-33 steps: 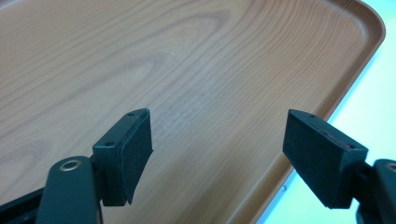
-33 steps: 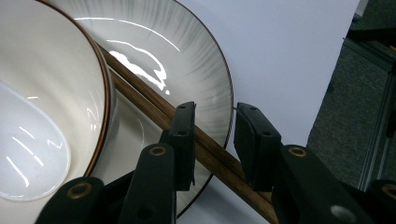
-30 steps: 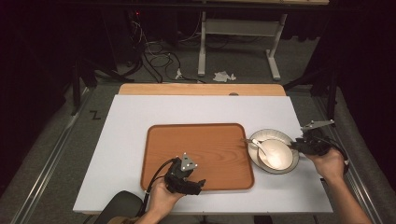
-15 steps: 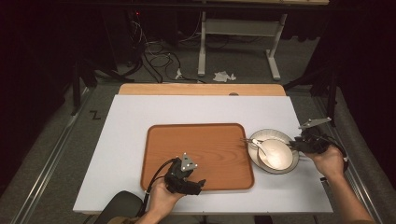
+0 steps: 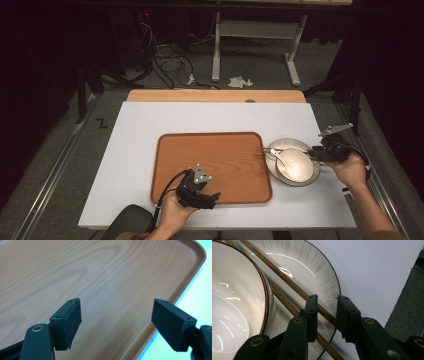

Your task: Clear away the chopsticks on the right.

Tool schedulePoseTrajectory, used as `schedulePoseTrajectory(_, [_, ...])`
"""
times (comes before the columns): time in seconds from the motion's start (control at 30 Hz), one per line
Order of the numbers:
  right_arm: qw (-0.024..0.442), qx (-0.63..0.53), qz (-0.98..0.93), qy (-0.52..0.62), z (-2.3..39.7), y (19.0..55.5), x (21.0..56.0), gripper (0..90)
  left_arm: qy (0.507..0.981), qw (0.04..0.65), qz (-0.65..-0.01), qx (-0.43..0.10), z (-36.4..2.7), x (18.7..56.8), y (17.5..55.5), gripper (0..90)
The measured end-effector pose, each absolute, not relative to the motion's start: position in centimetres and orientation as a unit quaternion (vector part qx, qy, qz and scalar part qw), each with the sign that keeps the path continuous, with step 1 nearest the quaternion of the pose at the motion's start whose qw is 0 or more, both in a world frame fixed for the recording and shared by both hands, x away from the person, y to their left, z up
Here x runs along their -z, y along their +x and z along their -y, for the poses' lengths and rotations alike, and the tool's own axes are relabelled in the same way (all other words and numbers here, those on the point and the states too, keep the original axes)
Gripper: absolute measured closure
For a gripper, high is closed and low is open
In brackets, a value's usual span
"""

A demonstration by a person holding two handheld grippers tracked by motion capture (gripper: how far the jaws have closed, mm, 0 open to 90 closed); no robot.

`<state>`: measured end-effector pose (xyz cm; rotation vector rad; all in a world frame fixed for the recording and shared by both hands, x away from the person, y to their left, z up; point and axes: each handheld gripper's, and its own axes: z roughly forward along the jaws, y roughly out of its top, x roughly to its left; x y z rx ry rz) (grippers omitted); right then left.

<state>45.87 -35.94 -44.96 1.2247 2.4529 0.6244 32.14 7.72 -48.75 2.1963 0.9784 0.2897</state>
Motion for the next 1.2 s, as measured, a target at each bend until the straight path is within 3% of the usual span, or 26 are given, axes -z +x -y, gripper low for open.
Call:
schedulePoseTrajectory(0.27, [0.166,-0.220,-0.858,0.432,35.8,46.1,45.0,76.9,0.849,0.351,-0.377,-0.113,-7.7,48.8,32.1,24.3])
schedulePoseTrajectory(0.43, [0.161,-0.208,-0.868,0.421,35.6,46.3,45.1,72.9,0.849,0.352,-0.378,-0.112,-7.6,48.8,32.2,24.2])
schedulePoseTrajectory(0.77, [0.180,-0.199,-0.867,0.420,35.1,46.7,45.2,80.2,0.849,0.351,-0.378,-0.112,-7.7,48.8,32.2,24.3])
schedulePoseTrajectory(1.0, [0.177,-0.192,-0.871,0.416,34.9,46.7,45.5,76.5,0.849,0.351,-0.379,-0.110,-7.6,48.9,32.1,24.3])
schedulePoseTrajectory(1.07, [0.186,-0.190,-0.874,0.407,34.6,46.7,45.7,83.6,0.849,0.351,-0.379,-0.110,-7.6,48.9,32.2,24.3])
schedulePoseTrajectory(1.2, [0.194,-0.187,-0.875,0.403,34.4,46.7,45.7,84.5,0.849,0.352,-0.378,-0.109,-7.6,48.9,32.1,24.3])
